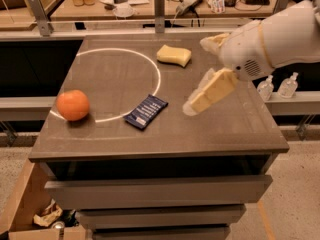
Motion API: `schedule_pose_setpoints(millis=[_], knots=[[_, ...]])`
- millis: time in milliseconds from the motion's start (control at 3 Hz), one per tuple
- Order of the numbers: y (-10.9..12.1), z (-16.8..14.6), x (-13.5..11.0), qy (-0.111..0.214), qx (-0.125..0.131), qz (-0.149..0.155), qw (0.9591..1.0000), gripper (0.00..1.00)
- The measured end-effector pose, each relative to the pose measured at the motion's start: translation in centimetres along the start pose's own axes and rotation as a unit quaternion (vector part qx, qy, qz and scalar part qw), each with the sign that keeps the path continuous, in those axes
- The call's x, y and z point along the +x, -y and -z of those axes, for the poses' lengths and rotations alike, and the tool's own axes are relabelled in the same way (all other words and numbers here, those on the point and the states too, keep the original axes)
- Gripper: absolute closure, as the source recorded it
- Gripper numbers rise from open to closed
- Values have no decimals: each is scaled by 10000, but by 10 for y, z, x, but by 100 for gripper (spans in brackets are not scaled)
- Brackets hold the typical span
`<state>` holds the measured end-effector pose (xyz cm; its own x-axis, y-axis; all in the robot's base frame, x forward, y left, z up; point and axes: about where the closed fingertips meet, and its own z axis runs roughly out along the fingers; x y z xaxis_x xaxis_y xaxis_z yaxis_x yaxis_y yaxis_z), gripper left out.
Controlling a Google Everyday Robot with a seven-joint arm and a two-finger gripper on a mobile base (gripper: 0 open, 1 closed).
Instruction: Move orange near rxbar blueberry
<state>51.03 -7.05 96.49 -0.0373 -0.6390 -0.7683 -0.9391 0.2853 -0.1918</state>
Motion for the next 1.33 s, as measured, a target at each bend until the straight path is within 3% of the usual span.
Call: schedule_pose_setpoints(millis=[333, 667, 1333], knots=[[14, -35, -15, 223, 5, 148, 9996, 0], [24, -77, -42, 485, -210, 342, 9980, 0], [0, -161, -99, 703, -856, 920, 9896, 0]])
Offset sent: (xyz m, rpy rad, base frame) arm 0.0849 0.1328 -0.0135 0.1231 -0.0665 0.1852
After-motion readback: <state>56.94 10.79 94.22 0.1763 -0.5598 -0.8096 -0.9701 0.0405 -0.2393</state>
